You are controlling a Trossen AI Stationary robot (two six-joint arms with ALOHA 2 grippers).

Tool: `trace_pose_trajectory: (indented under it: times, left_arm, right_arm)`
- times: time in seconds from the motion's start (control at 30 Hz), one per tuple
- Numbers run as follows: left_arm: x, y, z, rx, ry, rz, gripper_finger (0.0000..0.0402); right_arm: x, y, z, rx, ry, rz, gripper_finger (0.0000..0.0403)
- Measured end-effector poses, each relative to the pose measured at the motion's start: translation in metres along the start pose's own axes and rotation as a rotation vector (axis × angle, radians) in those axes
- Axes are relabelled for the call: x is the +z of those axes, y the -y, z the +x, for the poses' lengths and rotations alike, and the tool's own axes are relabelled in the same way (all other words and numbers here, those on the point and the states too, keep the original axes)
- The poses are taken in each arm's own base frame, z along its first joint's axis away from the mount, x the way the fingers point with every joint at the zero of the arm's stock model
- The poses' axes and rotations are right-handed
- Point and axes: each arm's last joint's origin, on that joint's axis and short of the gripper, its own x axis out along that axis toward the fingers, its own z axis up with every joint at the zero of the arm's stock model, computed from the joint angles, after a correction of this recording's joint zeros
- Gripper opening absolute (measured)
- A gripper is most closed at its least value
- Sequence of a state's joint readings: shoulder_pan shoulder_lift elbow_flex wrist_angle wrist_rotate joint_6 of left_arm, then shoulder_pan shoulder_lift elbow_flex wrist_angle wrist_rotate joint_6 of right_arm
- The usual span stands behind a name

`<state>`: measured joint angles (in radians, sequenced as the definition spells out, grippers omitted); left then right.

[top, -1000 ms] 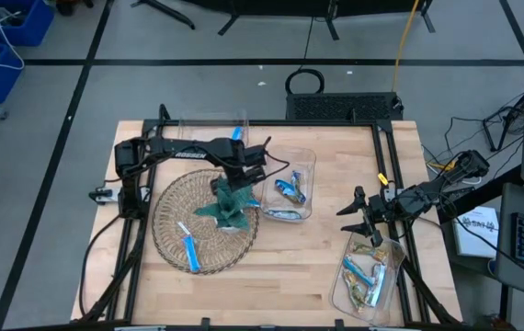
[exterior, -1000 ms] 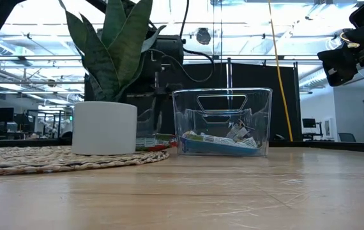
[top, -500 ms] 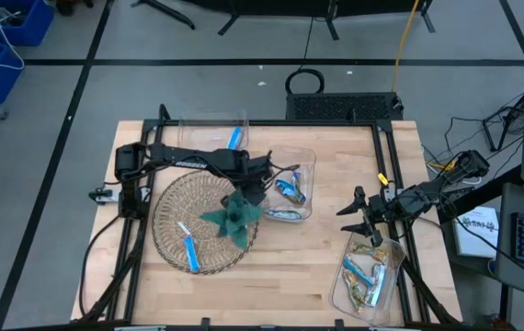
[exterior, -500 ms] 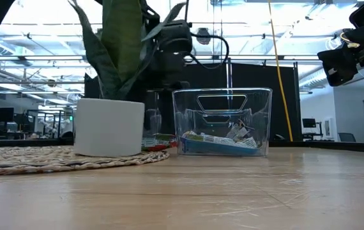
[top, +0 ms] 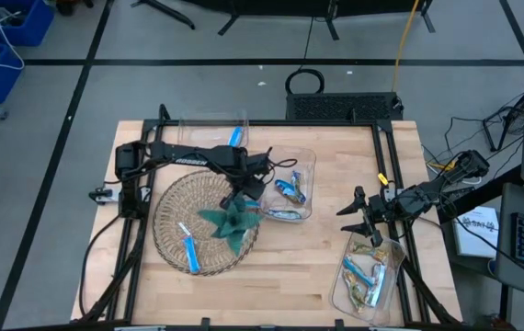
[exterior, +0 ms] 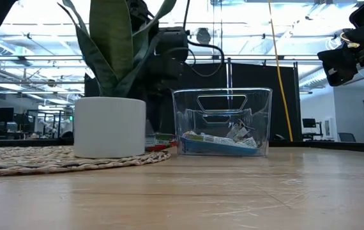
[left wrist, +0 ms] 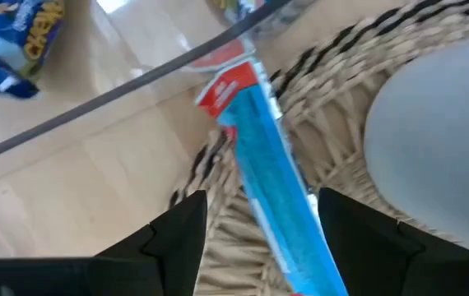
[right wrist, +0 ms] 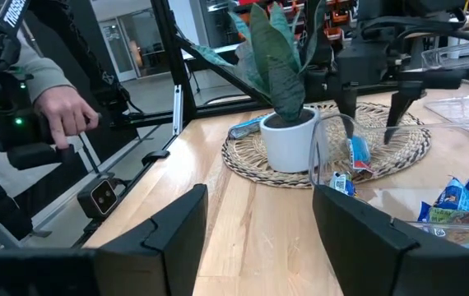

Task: Pick and place Granola Bars by type
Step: Put the red granola bar into the top transparent bin

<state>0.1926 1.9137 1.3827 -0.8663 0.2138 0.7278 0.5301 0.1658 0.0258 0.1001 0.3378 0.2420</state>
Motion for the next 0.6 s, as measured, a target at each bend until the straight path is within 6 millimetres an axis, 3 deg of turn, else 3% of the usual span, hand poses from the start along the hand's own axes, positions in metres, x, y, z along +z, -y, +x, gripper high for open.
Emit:
trace_pose_trajectory:
  times: [0.27,0.47,0.6]
  left_arm:
    - [-0.006,-0.006,-0.001,-0.032,0.035,-0.022,0.0237]
    - [-0.021,0.002,0.014,-0.111,0.012,-0.055,0.0236]
    - [-0.021,0.005,0.017,-0.105,-0.004,-0.054,0.0237]
  right_arm:
    - [0.0,0.0,0.0,0.0,0.0,0.0,0.0215]
    - [0.0,0.0,0.0,-0.001,0.0,0.0,0.0215]
    - [0.0,0.0,0.0,0.0,0.0,0.0,0.0215]
